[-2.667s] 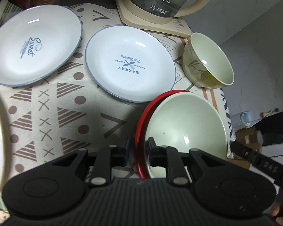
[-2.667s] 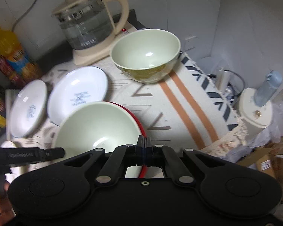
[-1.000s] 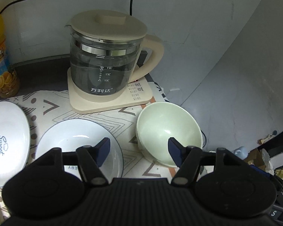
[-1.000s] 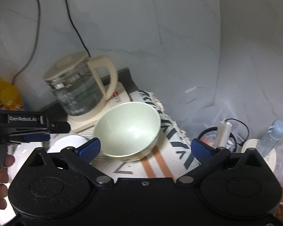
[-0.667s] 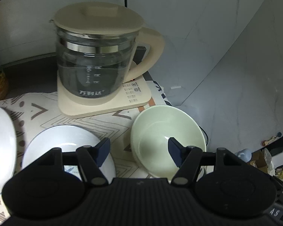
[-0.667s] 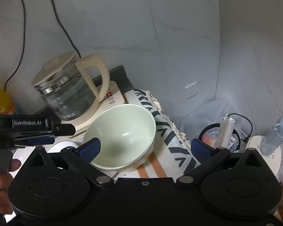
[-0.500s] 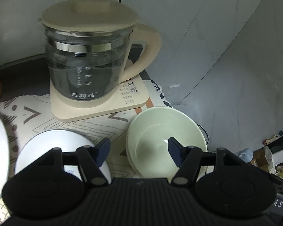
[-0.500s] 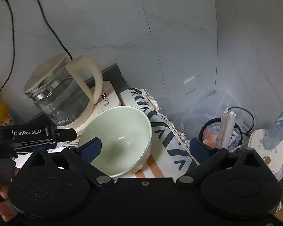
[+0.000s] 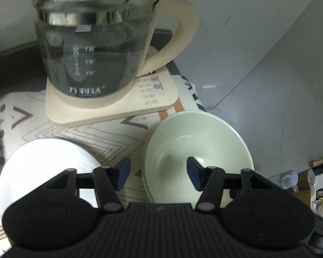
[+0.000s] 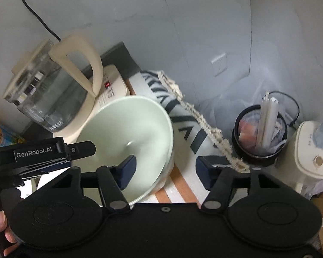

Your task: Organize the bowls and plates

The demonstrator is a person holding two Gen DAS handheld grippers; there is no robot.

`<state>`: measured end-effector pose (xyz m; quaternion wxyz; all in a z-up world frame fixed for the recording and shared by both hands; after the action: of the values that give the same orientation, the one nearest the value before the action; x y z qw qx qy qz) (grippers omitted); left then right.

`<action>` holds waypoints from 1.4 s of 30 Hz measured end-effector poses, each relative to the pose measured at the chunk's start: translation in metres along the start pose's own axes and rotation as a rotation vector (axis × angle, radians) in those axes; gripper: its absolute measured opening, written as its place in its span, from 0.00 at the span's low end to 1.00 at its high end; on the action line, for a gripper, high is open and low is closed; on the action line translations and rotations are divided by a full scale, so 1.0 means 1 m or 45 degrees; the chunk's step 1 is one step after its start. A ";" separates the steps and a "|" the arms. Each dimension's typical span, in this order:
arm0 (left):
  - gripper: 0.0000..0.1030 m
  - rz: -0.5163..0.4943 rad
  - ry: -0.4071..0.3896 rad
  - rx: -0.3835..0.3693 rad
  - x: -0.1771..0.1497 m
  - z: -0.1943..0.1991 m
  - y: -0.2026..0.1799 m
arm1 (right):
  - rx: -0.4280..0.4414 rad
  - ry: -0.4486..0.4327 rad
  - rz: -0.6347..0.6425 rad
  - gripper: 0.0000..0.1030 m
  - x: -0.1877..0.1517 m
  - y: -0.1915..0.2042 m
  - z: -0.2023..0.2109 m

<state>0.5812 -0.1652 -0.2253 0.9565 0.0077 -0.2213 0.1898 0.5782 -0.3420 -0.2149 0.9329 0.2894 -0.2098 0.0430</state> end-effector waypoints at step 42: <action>0.05 0.110 0.037 -0.111 -0.021 0.032 0.036 | -0.012 -0.015 0.064 0.13 -0.025 0.035 0.022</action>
<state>0.5370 -0.1427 -0.2084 0.9500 -0.0464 -0.2155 0.2212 0.5407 -0.3239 -0.1903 0.9317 0.2798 -0.2227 0.0639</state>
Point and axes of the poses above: each gripper's, at about its wrist camera, not at the fingertips, and z roughly against the way its jaws point, y to its left, x to its top, the point moved 4 cm from there along -z, roughly the way its jaws point, and after that the axes turned 14 degrees about x, right-handed, at the moved point
